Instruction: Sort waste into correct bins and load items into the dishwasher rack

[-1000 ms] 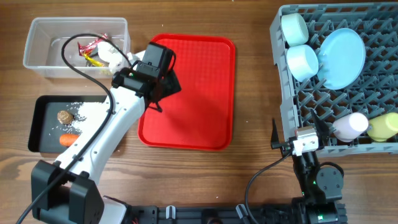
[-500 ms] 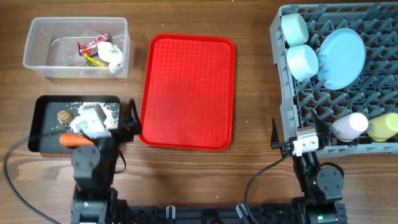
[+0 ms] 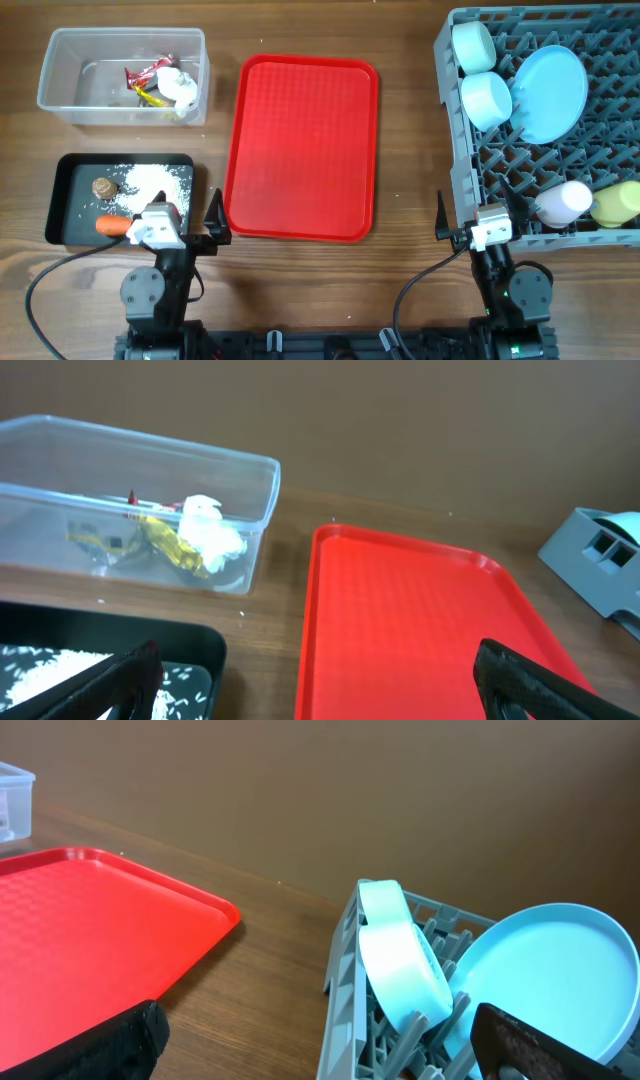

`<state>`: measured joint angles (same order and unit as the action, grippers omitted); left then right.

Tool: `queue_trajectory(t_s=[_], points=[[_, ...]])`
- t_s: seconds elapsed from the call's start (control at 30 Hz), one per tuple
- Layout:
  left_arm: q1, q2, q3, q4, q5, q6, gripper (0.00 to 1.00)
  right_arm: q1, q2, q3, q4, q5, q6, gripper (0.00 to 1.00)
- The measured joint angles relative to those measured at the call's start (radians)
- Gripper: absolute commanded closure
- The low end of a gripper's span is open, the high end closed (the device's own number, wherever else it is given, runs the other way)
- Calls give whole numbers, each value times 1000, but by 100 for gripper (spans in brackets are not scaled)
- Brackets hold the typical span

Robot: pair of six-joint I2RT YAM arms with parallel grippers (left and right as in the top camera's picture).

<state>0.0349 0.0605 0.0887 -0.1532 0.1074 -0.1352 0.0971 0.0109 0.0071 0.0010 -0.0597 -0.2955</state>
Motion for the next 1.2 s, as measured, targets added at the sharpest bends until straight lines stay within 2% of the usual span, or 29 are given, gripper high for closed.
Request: queue_trajectory(t_s=[0.17,1.2], points=[[0,-42,0,-113,0,4,0,0,0,0,0,0,0,0],[0,-46,-1,-113,-1,4,0,0,0,0,0,0,0,0]])
